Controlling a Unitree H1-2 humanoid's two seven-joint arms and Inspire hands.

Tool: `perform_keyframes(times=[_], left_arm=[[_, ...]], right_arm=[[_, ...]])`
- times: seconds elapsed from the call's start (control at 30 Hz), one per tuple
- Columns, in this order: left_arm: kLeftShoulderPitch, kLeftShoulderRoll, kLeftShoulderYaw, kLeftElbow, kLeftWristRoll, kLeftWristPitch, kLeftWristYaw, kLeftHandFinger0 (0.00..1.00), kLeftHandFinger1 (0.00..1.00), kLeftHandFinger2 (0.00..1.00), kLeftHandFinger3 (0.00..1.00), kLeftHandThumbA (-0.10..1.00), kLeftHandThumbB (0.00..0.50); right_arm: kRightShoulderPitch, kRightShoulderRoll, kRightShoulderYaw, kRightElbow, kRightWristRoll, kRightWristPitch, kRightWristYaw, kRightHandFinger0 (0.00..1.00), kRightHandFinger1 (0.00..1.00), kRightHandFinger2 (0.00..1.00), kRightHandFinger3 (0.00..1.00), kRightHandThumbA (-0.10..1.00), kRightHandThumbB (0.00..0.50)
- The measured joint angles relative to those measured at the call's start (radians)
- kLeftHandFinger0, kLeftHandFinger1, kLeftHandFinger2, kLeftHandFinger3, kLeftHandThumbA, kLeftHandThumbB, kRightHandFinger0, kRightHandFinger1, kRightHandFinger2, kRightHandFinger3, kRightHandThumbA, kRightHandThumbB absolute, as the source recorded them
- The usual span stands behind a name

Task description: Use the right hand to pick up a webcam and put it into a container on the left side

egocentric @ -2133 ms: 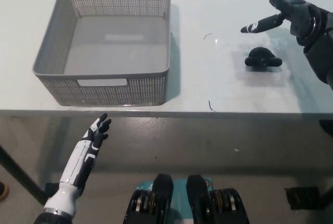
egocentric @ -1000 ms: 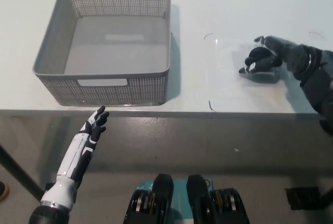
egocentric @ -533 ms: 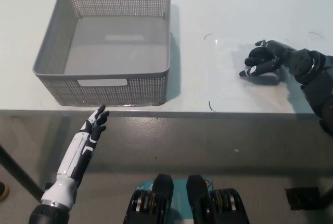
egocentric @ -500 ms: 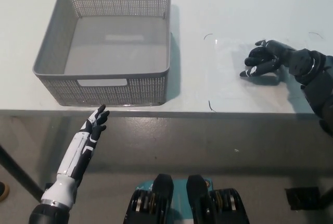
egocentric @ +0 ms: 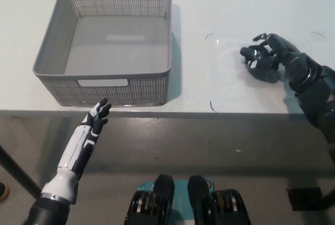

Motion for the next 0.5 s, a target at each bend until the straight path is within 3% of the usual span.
perform_keyframes(times=[0.1,0.17,0.27,0.37,0.5], left_arm=[[-0.002,0.004,0.0,0.0,0.0,0.001,-0.002,1.0,1.0,1.0,1.0,1.0,0.013],[-0.004,0.007,0.0,0.0,0.0,0.001,-0.004,1.0,1.0,1.0,1.0,1.0,0.013],[-0.008,0.011,0.0,0.0,0.0,0.001,-0.006,1.0,1.0,1.0,1.0,1.0,0.001],[-0.011,0.011,0.002,0.0,0.0,0.002,-0.009,1.0,1.0,1.0,1.0,1.0,0.0],[-0.012,0.011,0.005,0.0,0.0,0.002,-0.009,1.0,1.0,1.0,1.0,1.0,0.005]], right_arm=[[0.0,0.001,-0.013,0.0,0.008,-0.008,-0.017,0.0,0.32,0.7,0.83,-0.1,0.142],[0.0,0.001,-0.021,0.001,0.015,-0.009,-0.025,0.0,0.31,0.73,0.81,-0.1,0.141],[0.0,0.001,-0.04,0.001,0.024,-0.013,-0.031,0.0,0.42,0.86,0.8,-0.1,0.137],[-0.002,0.001,-0.072,0.001,0.041,-0.018,-0.041,0.0,0.46,0.85,0.8,-0.1,0.136],[-0.026,-0.001,-0.116,0.0,0.066,-0.022,-0.051,0.0,0.43,0.8,0.8,-0.1,0.142]])
